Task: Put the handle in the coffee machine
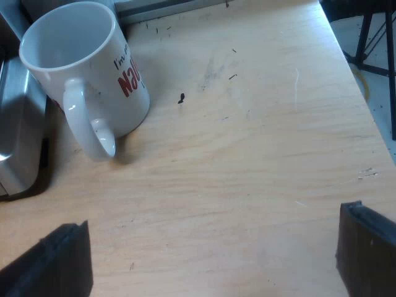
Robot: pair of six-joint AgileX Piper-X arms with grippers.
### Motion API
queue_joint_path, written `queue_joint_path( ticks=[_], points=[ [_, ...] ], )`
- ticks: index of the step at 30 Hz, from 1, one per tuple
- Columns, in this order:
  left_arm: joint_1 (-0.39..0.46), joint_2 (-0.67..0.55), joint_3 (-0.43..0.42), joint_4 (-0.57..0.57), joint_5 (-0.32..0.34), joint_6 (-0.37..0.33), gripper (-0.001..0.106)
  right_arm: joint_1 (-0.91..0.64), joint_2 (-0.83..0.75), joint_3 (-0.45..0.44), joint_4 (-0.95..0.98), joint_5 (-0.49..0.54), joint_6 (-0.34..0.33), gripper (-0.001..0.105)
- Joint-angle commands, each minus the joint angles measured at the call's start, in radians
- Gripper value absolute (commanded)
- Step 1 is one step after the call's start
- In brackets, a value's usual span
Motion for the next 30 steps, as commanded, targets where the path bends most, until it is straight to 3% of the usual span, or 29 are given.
queue_joint_path(
  ticks=[1, 18, 24, 30],
  points=[
    [-0.005, -0.139, 0.001, -0.014, -0.006, -0.011, 0.07, 0.001, -0.046, -0.007, -0.006, -0.002, -0.004, 0.08],
    [-0.005, -0.135, 0.001, -0.013, 0.003, -0.011, 0.07, 0.001, -0.046, -0.007, -0.006, -0.002, -0.004, 0.08],
    [-0.005, -0.136, -0.008, -0.01, 0.037, -0.011, 0.07, 0.001, -0.04, -0.007, -0.033, -0.016, 0.121, 0.08],
    [-0.024, -0.116, -0.044, -0.008, 0.039, -0.011, 0.07, 0.001, -0.026, -0.026, 0.015, -0.044, 0.125, 0.08]
  ],
)
